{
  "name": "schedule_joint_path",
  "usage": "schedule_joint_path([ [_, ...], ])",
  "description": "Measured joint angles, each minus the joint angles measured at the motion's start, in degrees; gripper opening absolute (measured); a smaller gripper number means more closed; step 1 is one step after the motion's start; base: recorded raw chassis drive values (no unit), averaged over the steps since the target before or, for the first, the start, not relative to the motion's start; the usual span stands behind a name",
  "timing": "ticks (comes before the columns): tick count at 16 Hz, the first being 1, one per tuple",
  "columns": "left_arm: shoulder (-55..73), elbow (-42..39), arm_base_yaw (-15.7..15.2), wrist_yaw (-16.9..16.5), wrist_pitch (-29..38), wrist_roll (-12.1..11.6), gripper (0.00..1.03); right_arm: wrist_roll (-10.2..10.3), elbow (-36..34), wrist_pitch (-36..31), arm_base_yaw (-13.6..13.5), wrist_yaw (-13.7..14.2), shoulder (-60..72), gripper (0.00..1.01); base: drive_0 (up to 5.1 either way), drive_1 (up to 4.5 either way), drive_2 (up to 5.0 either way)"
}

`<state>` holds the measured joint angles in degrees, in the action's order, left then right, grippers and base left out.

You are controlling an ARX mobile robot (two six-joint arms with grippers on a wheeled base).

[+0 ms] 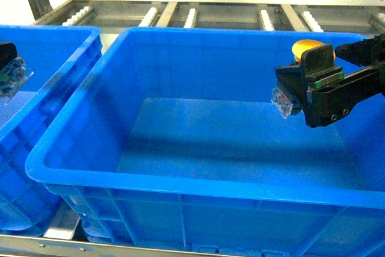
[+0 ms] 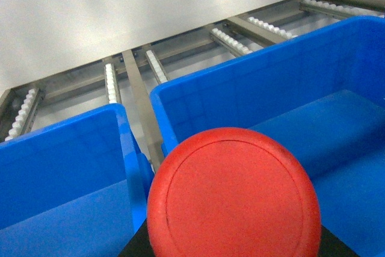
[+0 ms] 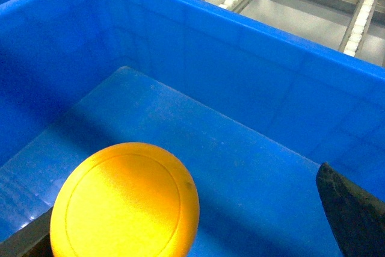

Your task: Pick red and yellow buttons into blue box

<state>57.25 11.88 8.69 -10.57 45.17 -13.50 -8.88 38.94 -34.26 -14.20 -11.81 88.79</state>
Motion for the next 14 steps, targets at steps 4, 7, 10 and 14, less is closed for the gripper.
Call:
schedule_joint_path([
  [4, 0.00, 0.00, 0.00, 0.00, 0.00, 0.00, 0.24, -0.02, 0.00, 0.00, 0.00, 0.00, 0.00, 0.98, 0.0, 0.00, 0.0],
  [7, 0.00, 0.00, 0.00, 0.00, 0.00, 0.00, 0.24, 0.00, 0.00, 0.00, 0.00, 0.00, 0.00, 0.98, 0.0, 0.00, 0.0],
  [10, 0.00, 0.00, 0.00, 0.00, 0.00, 0.00, 0.24, -0.02, 0.00, 0.00, 0.00, 0.00, 0.00, 0.98, 0.0, 0.00, 0.0],
  [14, 0.00, 0.00, 0.00, 0.02, -0.02, 0.00, 0.24, -0.35, 7.26, 4.37, -1.70, -1.40, 5.86, 0.98, 0.0, 0.00, 0.0],
])
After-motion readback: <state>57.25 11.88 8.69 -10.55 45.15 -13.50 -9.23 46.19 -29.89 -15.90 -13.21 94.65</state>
